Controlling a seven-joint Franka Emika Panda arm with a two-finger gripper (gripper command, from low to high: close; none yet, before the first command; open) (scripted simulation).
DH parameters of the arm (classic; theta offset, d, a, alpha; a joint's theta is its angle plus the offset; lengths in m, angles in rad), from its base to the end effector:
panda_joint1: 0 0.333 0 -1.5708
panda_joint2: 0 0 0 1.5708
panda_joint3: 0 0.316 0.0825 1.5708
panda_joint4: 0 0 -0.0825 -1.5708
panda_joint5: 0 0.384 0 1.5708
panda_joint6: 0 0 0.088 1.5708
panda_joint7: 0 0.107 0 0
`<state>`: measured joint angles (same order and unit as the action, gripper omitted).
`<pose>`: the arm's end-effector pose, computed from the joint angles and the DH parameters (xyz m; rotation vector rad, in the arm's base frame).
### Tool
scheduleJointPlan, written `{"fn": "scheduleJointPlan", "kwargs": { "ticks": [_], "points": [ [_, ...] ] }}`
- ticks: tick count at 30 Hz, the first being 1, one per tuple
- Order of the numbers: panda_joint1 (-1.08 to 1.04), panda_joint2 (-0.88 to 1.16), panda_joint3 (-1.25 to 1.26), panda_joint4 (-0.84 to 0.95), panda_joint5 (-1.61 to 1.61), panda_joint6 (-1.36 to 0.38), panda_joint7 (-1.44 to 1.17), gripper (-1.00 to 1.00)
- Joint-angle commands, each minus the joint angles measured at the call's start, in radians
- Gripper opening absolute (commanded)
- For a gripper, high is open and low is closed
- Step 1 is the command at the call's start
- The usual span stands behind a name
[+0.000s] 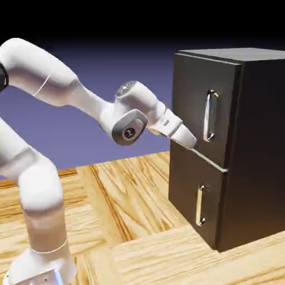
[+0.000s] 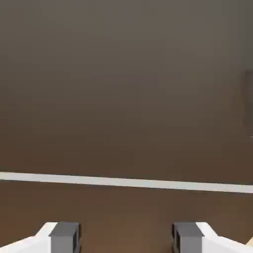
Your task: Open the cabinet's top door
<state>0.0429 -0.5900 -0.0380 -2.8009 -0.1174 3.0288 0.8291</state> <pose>0.3879 0.0104 0.4690 -2.4767 0.9266 -1.0685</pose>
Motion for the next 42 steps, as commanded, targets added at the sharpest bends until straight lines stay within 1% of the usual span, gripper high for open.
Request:
{"fn": "scheduleJointPlan", "kwargs": {
  "ticks": [1,42],
  "points": [
    [0.011,-0.007,-0.014,0.003,-0.044,-0.003,0.033,0.00],
    [0.480,-0.311,-0.592,0.142,-1.827,-0.127,1.371,0.00]
  ]
}}
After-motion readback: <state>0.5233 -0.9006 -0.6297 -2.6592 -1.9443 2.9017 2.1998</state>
